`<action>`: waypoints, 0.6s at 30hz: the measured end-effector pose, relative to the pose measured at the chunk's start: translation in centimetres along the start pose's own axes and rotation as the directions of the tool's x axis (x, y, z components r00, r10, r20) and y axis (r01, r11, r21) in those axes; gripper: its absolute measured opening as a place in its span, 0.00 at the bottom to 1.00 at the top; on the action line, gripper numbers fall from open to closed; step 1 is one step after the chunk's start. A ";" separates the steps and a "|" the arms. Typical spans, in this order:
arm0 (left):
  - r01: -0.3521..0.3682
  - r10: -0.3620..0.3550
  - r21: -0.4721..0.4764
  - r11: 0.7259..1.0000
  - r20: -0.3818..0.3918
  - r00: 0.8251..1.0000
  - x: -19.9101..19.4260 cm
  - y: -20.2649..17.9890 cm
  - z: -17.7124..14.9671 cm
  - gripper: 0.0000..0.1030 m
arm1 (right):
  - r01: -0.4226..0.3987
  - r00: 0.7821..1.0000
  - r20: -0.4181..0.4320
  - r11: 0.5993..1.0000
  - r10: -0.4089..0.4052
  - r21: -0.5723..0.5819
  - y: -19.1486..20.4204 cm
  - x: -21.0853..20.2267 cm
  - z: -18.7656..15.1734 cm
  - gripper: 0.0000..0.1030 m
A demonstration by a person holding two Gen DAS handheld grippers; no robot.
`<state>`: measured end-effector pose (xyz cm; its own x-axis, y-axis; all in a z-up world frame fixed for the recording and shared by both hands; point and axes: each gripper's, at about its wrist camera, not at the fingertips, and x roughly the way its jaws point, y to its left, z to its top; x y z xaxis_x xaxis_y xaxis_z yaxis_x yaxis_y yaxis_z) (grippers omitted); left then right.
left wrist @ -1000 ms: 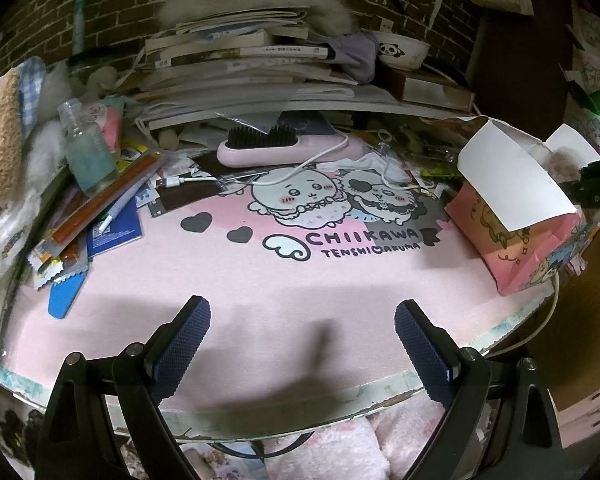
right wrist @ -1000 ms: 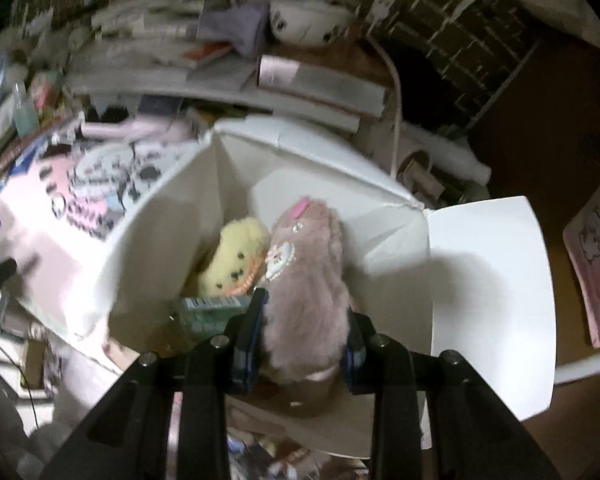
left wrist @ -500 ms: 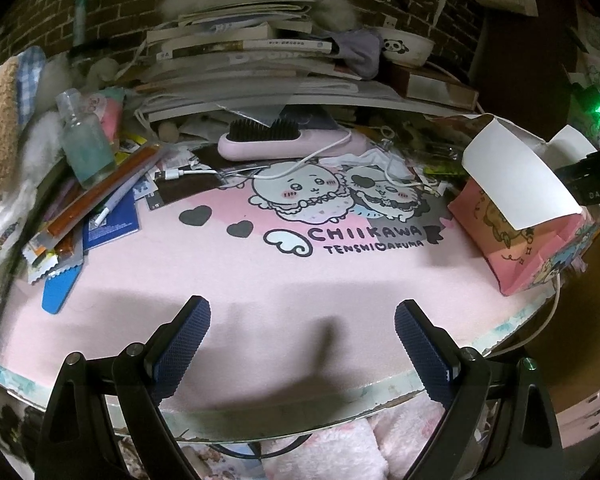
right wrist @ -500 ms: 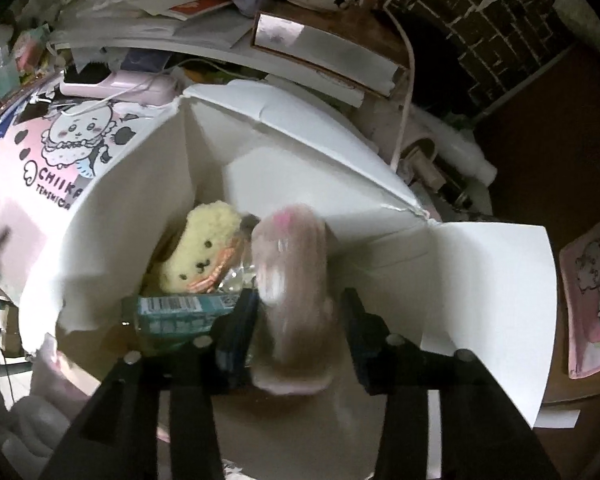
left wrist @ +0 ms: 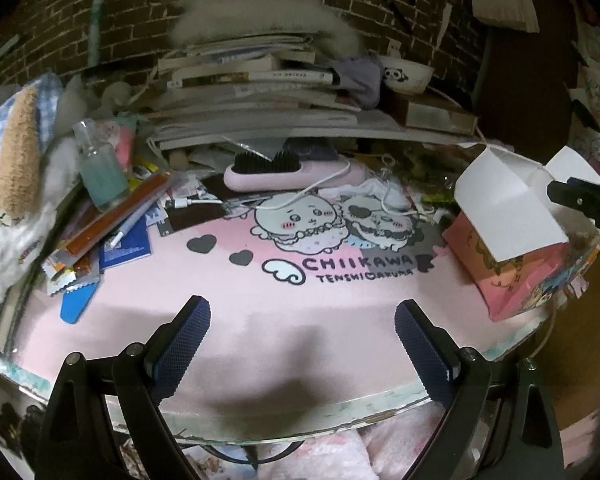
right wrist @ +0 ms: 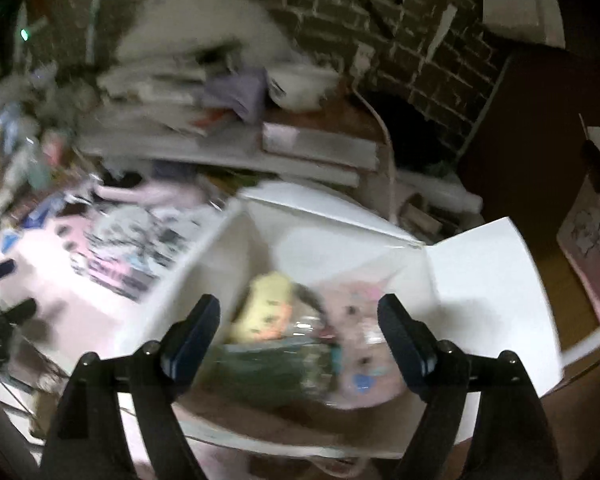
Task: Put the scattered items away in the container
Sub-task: 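Withdraw the right gripper from the box back over the desk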
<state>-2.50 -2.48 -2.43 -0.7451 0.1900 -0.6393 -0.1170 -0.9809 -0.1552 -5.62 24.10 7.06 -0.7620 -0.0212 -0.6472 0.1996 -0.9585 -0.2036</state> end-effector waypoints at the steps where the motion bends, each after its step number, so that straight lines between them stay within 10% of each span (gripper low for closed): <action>1: -0.003 0.003 0.002 1.000 0.004 1.000 -0.2 -0.2 0.1 0.90 | -0.010 0.999 0.033 1.000 0.009 0.025 0.4 -0.5 -0.4 0.78; 5: -0.025 0.025 0.003 1.000 0.025 0.999 -1.2 -1.0 0.5 0.90 | -0.028 0.988 0.153 0.996 0.015 0.083 2.6 -2.0 -1.5 0.99; 18: -0.088 0.088 0.005 0.996 0.063 0.994 -3.9 -2.2 1.7 0.90 | 0.051 0.987 0.145 0.985 -0.075 0.165 7.3 -1.5 -4.7 1.00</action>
<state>-0.45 -1.16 1.70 -0.7923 0.1005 -0.6018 -0.0544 -0.9940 -0.0944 -0.10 18.42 3.13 -0.8558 0.0098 -0.5172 0.0563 -0.9921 -0.1120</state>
